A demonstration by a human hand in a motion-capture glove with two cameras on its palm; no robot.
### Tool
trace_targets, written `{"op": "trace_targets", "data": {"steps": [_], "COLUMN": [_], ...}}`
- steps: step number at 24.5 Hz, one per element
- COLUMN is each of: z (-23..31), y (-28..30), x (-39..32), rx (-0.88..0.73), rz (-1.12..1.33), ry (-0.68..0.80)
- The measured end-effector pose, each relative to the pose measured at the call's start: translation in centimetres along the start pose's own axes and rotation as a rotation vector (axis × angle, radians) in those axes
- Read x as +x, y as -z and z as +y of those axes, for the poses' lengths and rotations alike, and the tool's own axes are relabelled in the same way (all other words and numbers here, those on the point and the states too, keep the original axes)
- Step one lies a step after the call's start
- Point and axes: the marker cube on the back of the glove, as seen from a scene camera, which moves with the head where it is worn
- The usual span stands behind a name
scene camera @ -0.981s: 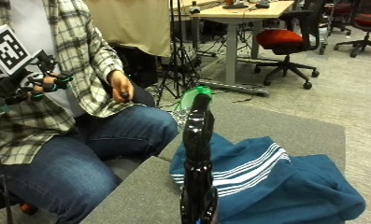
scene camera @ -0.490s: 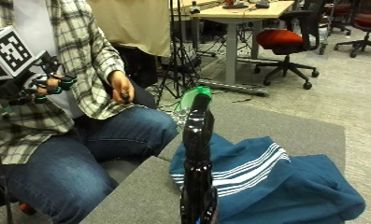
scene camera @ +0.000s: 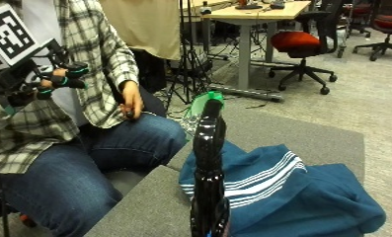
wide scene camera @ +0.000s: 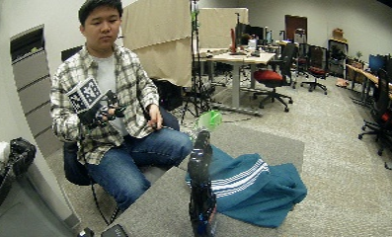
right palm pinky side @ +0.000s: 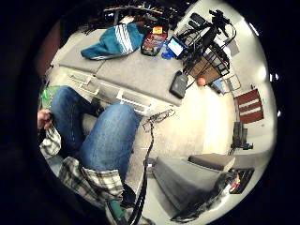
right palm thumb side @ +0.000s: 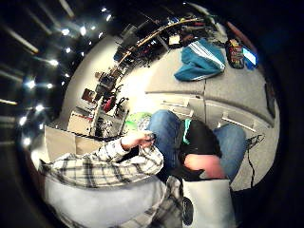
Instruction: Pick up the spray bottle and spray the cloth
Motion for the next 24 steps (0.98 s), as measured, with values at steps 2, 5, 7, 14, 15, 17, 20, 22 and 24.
{"op": "trace_targets", "data": {"steps": [2, 5, 7, 14, 15, 17, 20, 22, 24], "z": [-1.6, -4.0, -5.6, -11.8, -12.8, -14.7, -17.6, -19.7, -21.9], "y": [0.8, 2.3, 3.1, 4.8, 4.9, 4.7, 3.9, 2.9, 1.4], "x": [0.7, 1.8, 2.6, 6.9, 7.7, 9.2, 12.0, 14.3, 16.6], "rx": [0.029, 0.065, 0.079, 0.114, 0.118, 0.107, 0.041, 0.011, 0.02], "rz": [0.008, 0.008, 0.001, -0.078, -0.095, -0.151, -0.298, -0.406, -0.496], "ry": [-0.002, -0.009, -0.018, -0.083, -0.097, -0.126, -0.148, -0.138, -0.118]}}
